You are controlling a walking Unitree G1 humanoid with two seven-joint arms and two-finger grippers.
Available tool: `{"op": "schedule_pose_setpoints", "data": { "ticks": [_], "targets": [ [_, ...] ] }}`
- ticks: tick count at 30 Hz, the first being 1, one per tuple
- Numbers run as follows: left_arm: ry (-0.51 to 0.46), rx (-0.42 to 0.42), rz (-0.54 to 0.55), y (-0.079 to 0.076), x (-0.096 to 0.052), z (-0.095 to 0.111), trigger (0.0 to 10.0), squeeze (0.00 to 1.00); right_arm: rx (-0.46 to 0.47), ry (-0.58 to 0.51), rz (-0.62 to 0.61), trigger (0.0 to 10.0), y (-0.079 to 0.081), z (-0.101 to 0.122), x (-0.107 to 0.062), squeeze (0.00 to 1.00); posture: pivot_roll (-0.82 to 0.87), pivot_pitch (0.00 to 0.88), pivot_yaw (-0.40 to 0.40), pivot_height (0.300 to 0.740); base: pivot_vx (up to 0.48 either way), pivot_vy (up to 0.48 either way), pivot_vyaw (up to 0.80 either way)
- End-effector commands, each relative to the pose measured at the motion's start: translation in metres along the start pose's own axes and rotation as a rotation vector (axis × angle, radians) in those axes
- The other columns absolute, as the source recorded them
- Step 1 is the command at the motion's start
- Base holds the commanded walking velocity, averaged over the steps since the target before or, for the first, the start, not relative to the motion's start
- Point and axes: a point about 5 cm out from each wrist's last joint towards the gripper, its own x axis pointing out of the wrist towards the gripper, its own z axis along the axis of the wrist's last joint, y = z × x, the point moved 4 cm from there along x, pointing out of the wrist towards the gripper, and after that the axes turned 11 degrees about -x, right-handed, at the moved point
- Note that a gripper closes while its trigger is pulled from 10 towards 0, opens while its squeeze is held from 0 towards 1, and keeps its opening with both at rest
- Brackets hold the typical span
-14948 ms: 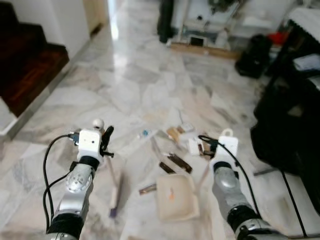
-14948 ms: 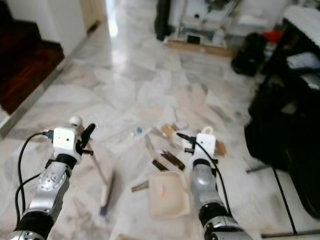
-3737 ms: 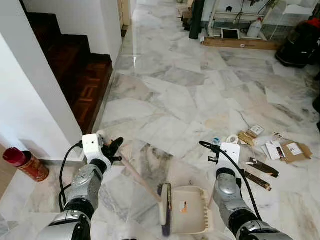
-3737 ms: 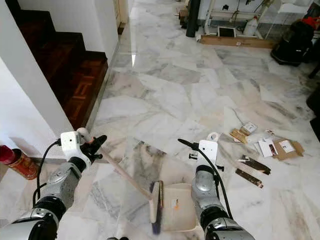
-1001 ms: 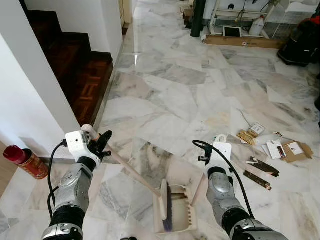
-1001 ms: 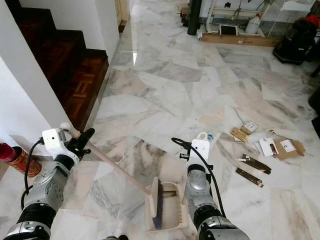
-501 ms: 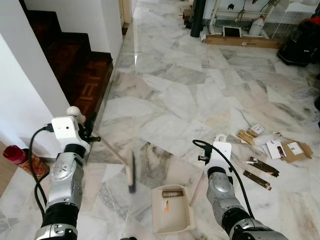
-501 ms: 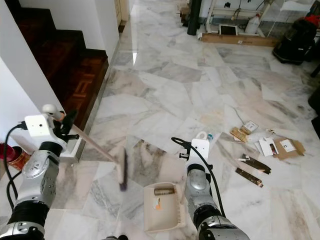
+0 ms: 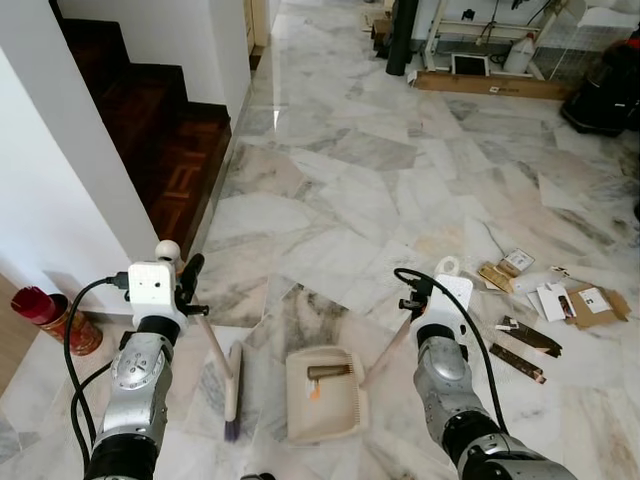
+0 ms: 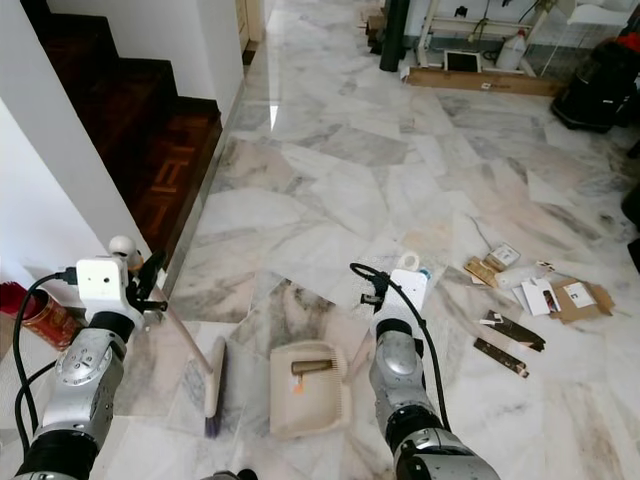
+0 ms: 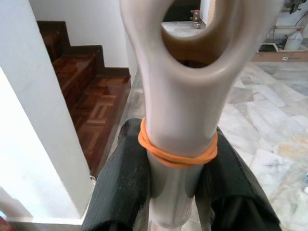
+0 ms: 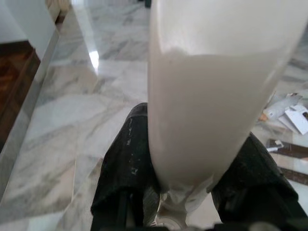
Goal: Sweep floor
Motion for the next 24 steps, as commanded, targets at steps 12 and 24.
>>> {"op": "schedule_pose_setpoints", "data": {
  "ticks": [12,24],
  "targets": [
    [-0.066,0.027,-0.012,-0.0051,0.0014,0.0119,10.0,0.0,0.052,-0.1,-0.009,10.0,-0.0043,0.0186,0.002,0.0,0.12,0.028,-0.03,0.74,0.0,0.0,0.0],
    [-0.061,0.012,-0.002,-0.0054,0.0018,0.0094,10.0,0.0,0.055,-0.106,-0.009,10.0,-0.0066,0.0206,0.0033,0.0,0.12,0.035,-0.031,0.74,0.0,0.0,0.0]
  ]
}}
